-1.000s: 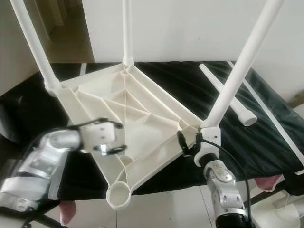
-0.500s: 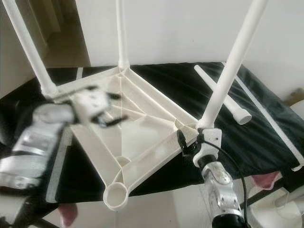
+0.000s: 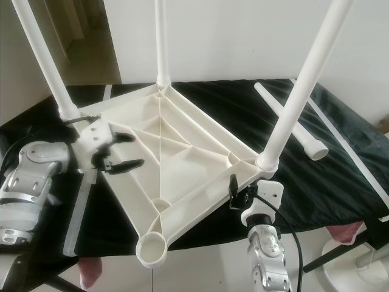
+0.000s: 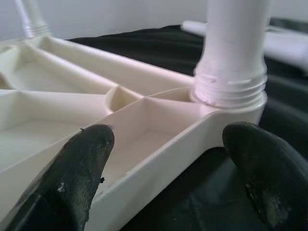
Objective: Building children table
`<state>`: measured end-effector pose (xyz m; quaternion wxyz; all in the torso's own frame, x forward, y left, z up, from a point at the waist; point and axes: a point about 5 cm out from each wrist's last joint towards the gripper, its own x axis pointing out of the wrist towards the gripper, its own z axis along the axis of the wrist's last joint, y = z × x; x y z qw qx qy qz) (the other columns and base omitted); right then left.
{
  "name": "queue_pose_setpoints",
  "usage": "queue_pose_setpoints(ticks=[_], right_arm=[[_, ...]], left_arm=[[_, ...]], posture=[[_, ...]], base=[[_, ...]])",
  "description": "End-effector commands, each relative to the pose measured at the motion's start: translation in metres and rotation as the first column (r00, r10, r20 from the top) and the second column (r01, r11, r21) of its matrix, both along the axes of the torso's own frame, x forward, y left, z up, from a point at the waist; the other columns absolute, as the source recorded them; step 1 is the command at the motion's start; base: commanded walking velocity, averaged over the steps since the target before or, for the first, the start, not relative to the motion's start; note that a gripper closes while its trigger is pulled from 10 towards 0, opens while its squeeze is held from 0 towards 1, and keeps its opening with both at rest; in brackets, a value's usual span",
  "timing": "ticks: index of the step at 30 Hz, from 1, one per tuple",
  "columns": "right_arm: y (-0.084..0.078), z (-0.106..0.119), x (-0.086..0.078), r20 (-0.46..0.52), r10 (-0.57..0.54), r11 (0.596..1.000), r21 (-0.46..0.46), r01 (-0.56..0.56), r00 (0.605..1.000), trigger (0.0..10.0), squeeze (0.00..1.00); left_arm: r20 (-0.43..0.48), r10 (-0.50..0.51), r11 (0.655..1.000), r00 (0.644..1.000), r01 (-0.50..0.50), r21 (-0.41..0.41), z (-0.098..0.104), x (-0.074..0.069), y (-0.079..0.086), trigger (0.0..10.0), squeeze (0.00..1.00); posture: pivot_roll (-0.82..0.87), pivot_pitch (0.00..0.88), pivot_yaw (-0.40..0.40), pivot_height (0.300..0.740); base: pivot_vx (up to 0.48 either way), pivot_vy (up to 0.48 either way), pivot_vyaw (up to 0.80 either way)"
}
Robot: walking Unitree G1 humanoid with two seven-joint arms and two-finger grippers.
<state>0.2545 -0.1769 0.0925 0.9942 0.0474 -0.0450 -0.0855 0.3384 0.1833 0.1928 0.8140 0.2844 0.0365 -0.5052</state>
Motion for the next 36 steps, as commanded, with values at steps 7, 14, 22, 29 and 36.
queue_pose_setpoints(ticks=[7, 14, 22, 29, 36], right_arm=[[-0.03, -0.019, -0.019, -0.119, -0.26, 0.966, -0.037, 0.258, 0.958, 10.0, 0.0], [-0.033, -0.022, -0.021, -0.131, -0.312, 0.95, -0.044, 0.309, 0.941, 10.0, 0.0], [-0.032, -0.023, -0.018, -0.141, -0.32, 0.947, -0.012, 0.321, 0.937, 10.0, 0.0], [-0.026, -0.024, 0.01, -0.202, -0.17, 0.985, -0.011, 0.172, 0.965, 10.0, 0.0], [-0.027, -0.015, 0.037, -0.231, 0.0, 0.998, -0.057, -0.014, 0.973, 10.0, 0.0]], left_arm=[[-0.023, 0.131, 0.989, 0.991, -0.129, 0.067, -0.023, -0.002, 0.02, 10.0, 0.0], [-0.052, 0.097, 0.983, 0.994, -0.087, 0.164, -0.04, -0.01, 0.019, 10.0, 0.0], [-0.073, 0.036, 0.975, 0.997, -0.019, 0.221, -0.059, -0.021, 0.009, 10.0, 0.0], [-0.098, -0.059, 0.978, 0.993, 0.077, 0.194, -0.066, -0.037, -0.018, 10.0, 0.0], [-0.055, -0.131, 0.981, 0.99, 0.137, 0.135, -0.058, -0.048, -0.047, 10.0, 0.0]], posture=[[0.04, 0.0, -0.018, 0.74], [0.05, 0.0, -0.027, 0.74], [0.05, 0.0, -0.024, 0.74], [0.04, 0.0, -0.016, 0.74], [0.05, 0.0, -0.023, 0.74]], base=[[0.0, 0.0, 0.0], [0.0, 0.0, 0.0], [0.0, 0.0, 0.0], [0.0, 0.0, 0.0], [0.0, 0.0, 0.0]])
